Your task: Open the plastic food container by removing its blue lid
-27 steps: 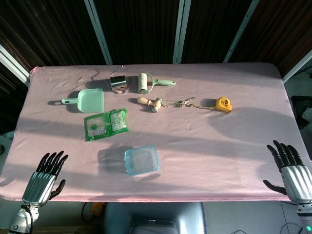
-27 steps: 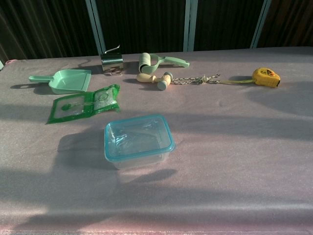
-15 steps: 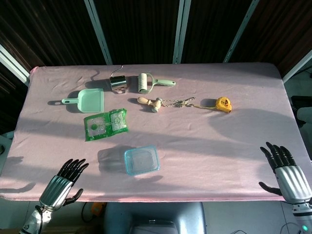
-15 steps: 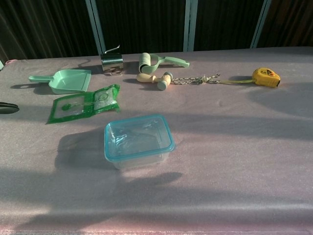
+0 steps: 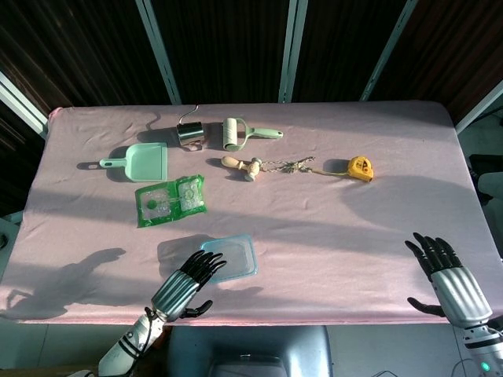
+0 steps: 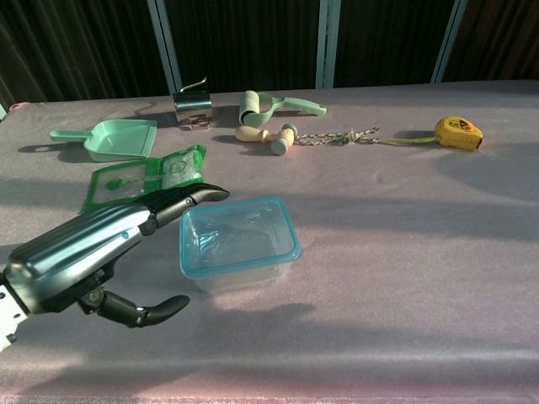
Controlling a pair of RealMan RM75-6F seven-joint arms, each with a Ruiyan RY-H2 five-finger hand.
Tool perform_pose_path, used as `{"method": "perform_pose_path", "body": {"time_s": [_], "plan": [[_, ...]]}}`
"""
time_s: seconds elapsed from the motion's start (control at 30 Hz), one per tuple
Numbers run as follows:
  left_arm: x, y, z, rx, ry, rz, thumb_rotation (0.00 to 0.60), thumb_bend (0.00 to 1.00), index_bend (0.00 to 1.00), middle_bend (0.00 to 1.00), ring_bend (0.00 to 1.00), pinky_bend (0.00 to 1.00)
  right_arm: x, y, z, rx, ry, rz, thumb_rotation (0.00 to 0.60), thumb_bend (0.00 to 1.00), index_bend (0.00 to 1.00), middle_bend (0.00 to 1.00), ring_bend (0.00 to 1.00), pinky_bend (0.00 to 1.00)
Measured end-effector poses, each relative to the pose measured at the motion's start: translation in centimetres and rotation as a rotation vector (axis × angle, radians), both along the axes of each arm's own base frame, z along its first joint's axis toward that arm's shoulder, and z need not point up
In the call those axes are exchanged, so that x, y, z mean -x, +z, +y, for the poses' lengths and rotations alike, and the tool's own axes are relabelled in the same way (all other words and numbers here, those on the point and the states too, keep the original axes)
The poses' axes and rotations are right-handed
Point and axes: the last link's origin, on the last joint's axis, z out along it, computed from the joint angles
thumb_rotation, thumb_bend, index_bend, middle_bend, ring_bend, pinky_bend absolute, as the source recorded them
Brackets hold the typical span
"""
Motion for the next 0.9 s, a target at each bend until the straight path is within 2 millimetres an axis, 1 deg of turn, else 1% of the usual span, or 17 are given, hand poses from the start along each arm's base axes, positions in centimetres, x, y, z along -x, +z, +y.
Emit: {"method": "perform_pose_path", "body": {"time_s": [0.13, 0.37, 0.53, 0.9], "plan": [[-1.0, -1.4, 1.3, -0.031, 0.014, 0.034, 0.6, 0.29, 0.0, 0.0, 0.0, 0.0, 0.0, 0.2, 0.0, 0.003, 0.001, -0.006, 0.6, 0.02, 0.0, 0.0, 0.0, 0.0], [-0.9, -2.8, 2.4, -0.012, 0.068, 0.124, 0.6, 0.29, 0.0, 0.0, 0.0, 0.0, 0.1, 0.6, 0.0, 0.032, -0.001, -0.004, 0.6, 0.02, 0.0, 0.0, 0.0, 0.0], [-0.9, -3.0, 3.5, -0.037, 0.107, 0.153, 0.6, 0.29, 0.0, 0.0, 0.0, 0.0, 0.1, 0.6, 0.3, 0.017, 0.005, -0.011, 0.6, 0.02, 0.0, 0.0, 0.0, 0.0], [-0.7, -2.7, 4.7, -0.026, 0.154, 0.2, 0.6, 0.28, 0.0, 0.0, 0.0, 0.0, 0.2, 0.4, 0.2, 0.005, 0.0, -0.008, 0.6, 0.02, 0.0, 0.0, 0.0, 0.0]]}}
